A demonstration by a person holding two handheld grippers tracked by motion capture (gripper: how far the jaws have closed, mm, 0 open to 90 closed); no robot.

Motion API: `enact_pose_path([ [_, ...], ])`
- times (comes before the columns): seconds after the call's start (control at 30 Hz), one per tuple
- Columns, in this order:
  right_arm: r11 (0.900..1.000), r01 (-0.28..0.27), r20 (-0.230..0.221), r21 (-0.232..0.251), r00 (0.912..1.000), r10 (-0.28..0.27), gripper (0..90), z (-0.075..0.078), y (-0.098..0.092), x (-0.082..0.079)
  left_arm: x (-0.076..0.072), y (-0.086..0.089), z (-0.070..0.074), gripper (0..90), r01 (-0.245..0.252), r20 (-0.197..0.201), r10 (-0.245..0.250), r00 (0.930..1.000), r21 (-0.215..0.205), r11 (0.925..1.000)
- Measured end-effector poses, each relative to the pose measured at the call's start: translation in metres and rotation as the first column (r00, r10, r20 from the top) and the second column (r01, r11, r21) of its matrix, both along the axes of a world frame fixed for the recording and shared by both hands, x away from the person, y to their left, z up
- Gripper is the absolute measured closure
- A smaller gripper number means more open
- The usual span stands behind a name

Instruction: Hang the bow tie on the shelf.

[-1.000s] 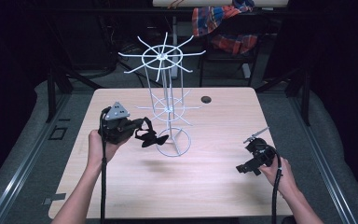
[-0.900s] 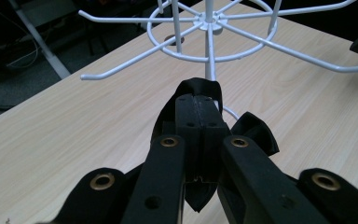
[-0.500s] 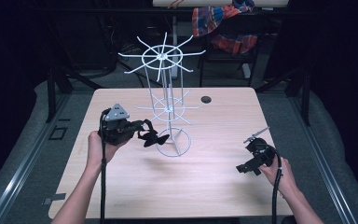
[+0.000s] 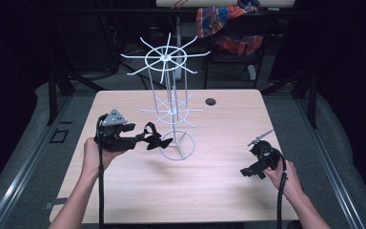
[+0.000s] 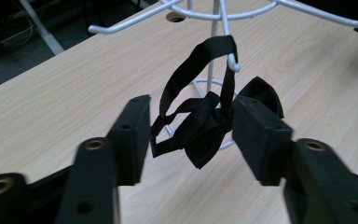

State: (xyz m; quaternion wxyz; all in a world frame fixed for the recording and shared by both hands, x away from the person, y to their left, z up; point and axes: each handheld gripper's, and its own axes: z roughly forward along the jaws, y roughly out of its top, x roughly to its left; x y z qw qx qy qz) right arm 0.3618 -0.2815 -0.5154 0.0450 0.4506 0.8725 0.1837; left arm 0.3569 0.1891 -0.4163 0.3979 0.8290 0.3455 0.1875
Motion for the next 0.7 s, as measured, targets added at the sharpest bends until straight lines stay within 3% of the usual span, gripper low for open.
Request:
enact_pose_path([
  [0.07, 1.0, -0.007, -0.001, -0.021, 1.0, 0.007, 4.3, 0.001, -0.001, 0.0, -0.001, 0.003, 0.0, 36.6, -0.008, -0.004, 0.008, 1.0, 0.001, 1.0],
  [0.2, 1.0, 0.006, 0.005, -0.012, 1.0, -0.006, 4.3, 0.001, -0.001, -0.001, -0.005, 0.006, 0.0, 25.1, -0.006, -0.01, 0.006, 0.9999, -0.001, 1.0],
  [0.3, 1.0, 0.007, 0.009, -0.004, 0.9999, -0.007, 4.3, 0.001, -0.001, -0.001, -0.008, 0.009, 0.001, 21.5, -0.007, -0.015, 0.007, 0.9999, -0.002, 1.0],
  [0.37, 1.0, -0.003, 0.005, -0.025, 1.0, 0.003, 4.3, 0.003, -0.002, -0.001, -0.011, 0.01, 0.002, 19.2, -0.013, -0.013, 0.013, 0.9998, 0.003, 0.9999],
  [0.4, 1.0, 0.02, 0.026, -0.002, 0.9995, -0.019, 4.3, 0.001, -0.001, -0.003, -0.013, 0.012, 0.003, 17.4, -0.019, -0.011, 0.019, 0.9998, 0.003, 0.9998],
  [0.5, 1.0, 0.019, 0.023, 0.001, 0.9996, -0.019, 4.3, 0.001, -0.001, -0.003, -0.016, 0.015, 0.003, 15.7, -0.029, -0.008, 0.029, 0.9995, 0.004, 0.9996],
  [0.53, 1.0, -0.006, 0.006, -0.023, 1.0, 0.006, 4.3, 0.003, -0.002, -0.002, -0.018, 0.017, 0.003, 15.4, -0.036, -0.007, 0.036, 0.9993, 0.005, 0.9993],
  [0.6, 0.999, 0.034, 0.029, 0.031, 0.999, -0.035, 4.2, 0.0, 0.0, -0.004, -0.021, 0.021, 0.001, 14.3, -0.052, -0.014, 0.052, 0.9986, 0.012, 0.9986],
  [0.7, 1.0, 0.015, 0.016, -0.003, 0.9998, -0.015, 4.2, 0.002, -0.001, -0.003, -0.023, 0.025, 0.0, 13.2, -0.067, -0.024, 0.068, 0.9974, 0.018, 0.9976],
])
